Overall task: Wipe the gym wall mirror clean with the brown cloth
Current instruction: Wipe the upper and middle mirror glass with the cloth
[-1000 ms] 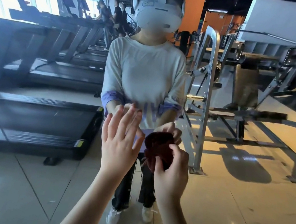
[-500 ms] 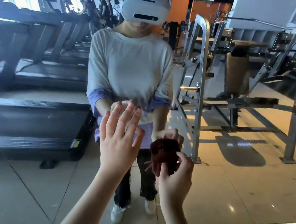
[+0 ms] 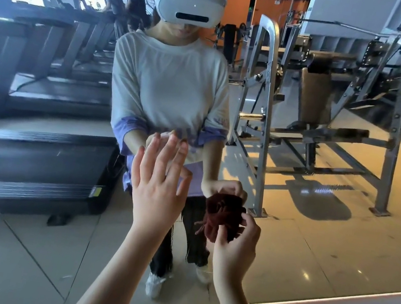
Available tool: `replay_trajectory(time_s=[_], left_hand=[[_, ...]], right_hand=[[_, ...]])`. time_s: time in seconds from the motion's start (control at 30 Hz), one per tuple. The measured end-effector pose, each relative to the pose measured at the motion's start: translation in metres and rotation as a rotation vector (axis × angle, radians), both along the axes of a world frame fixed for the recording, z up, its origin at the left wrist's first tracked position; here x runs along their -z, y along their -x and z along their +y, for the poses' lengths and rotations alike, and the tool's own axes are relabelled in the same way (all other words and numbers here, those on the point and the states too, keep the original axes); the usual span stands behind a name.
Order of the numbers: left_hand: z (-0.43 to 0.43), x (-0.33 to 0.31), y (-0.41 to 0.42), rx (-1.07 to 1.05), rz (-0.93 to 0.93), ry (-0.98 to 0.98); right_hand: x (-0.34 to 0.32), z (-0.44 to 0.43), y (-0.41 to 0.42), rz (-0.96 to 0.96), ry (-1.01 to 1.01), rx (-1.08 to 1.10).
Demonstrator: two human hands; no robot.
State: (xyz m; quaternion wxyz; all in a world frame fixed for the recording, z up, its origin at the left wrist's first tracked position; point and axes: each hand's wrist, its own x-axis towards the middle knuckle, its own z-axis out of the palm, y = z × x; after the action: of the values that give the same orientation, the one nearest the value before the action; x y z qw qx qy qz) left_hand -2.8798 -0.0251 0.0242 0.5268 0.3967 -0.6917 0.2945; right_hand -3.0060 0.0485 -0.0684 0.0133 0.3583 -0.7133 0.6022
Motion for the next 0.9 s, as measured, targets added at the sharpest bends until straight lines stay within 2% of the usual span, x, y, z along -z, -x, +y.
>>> replay_trajectory(time_s=[0.1,0.2,0.3,0.37,0.47,0.53,0.67,0.7,0.9], left_hand=[[0.0,0.001,-0.002,-0.003,-0.02,-0.004],[0.0,0.001,-0.002,-0.01,-0.02,-0.014],[0.002,0.001,0.001,-0.005,-0.001,-0.023],[0.003,0.001,0.001,-0.01,-0.004,-0.024],[0.001,0.0,0.002,-0.024,-0.005,-0.033],[0.002,-0.003,0.005,-0.03,0.025,-0.051],[0.004,-0.008,0.011,-0.037,0.061,-0.056],[0.005,-0.009,0.012,-0.036,0.042,-0.047],[0.007,-0.032,0.037,0.044,-0.041,0.001]], right_hand=[[-0.013,0.0,-0.002,0.062,0.047,-0.049],[-0.04,-0.004,0.016,0.176,0.181,-0.066],[-0.061,-0.007,0.038,0.098,0.304,0.029],[-0.064,-0.007,0.034,0.099,0.304,0.04],[-0.066,-0.006,0.023,0.278,0.236,-0.072],[-0.079,-0.007,0.035,0.33,0.212,-0.099],[-0.111,-0.008,0.064,0.096,0.35,0.03],[-0.113,-0.01,0.064,0.091,0.372,0.045],[-0.129,-0.017,0.061,0.434,0.453,-0.052]])
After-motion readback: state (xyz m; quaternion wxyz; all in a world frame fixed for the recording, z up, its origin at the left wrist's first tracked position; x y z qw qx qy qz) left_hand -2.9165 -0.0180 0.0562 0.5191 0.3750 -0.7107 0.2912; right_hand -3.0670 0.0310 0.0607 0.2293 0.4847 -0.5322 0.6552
